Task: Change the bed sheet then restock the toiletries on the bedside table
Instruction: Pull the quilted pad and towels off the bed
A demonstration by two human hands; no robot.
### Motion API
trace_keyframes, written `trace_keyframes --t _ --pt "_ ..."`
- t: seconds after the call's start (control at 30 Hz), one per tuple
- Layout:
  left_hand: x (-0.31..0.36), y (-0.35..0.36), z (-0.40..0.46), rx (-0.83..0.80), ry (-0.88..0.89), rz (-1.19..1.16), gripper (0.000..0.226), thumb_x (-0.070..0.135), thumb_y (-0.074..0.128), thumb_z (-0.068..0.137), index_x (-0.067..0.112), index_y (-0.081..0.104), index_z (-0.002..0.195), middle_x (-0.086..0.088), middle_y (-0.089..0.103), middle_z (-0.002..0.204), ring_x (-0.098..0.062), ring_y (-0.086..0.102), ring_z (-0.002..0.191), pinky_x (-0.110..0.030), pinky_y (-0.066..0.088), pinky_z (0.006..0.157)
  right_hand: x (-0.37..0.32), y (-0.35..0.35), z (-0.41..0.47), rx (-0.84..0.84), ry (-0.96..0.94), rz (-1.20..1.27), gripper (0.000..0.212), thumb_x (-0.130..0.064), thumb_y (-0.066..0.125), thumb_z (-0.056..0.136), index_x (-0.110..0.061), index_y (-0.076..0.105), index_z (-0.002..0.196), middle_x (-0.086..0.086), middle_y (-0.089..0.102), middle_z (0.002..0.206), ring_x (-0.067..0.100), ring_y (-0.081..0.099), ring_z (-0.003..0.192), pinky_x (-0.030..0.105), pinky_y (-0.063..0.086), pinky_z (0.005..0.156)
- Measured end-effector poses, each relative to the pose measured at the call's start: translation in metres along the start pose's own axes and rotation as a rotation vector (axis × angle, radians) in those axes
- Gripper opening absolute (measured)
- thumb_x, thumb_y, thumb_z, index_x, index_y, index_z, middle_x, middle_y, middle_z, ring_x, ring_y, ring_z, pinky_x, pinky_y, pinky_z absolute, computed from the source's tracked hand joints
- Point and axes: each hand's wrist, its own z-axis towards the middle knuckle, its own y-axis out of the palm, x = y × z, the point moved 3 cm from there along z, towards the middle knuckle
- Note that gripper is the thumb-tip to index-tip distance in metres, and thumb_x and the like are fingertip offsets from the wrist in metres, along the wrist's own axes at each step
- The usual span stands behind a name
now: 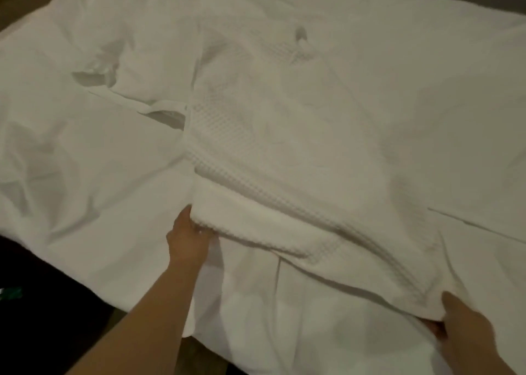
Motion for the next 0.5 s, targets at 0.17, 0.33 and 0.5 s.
trace_keyframes --t 0.17,0.33,0.5 --pt "0.024 -0.012 0.005 -0.099 0.045 -0.206 0.026 0.032 0.068 0.083 0.02 0.06 0.105 -0.001 0.064 0.108 -0.022 0.06 0.102 -0.039 0.048 0.089 -0.006 0.002 -0.014 0.067 -0.009 0.039 0.051 -0.019 0.05 0.097 -0.001 0.034 0.142 0.017 0.045 0.14 0.032 0.056 0.093 0.033 0.058 0.071" --pt "0.068 -0.028 -0.004 -0.014 0.263 -0.117 0.029 0.022 0.058 0.091 0.0 0.045 0.076 -0.008 0.047 0.071 -0.019 0.044 0.068 -0.031 0.035 0.062 -0.02 -0.005 -0.028 0.055 -0.009 0.029 0.046 -0.018 0.049 0.098 -0.005 0.039 0.14 0.013 0.048 0.137 0.021 0.054 0.079 0.04 0.046 0.086" --pt "0.083 -0.059 -0.027 0.044 0.271 0.163 0.022 0.024 0.05 0.095 0.015 0.045 0.075 0.003 0.044 0.066 -0.023 0.051 0.069 -0.029 0.03 0.062 -0.046 -0.022 -0.032 0.079 -0.079 -0.013 0.046 -0.025 0.05 0.097 -0.003 0.042 0.137 0.01 0.052 0.112 0.016 0.05 0.068 0.021 0.055 0.054"
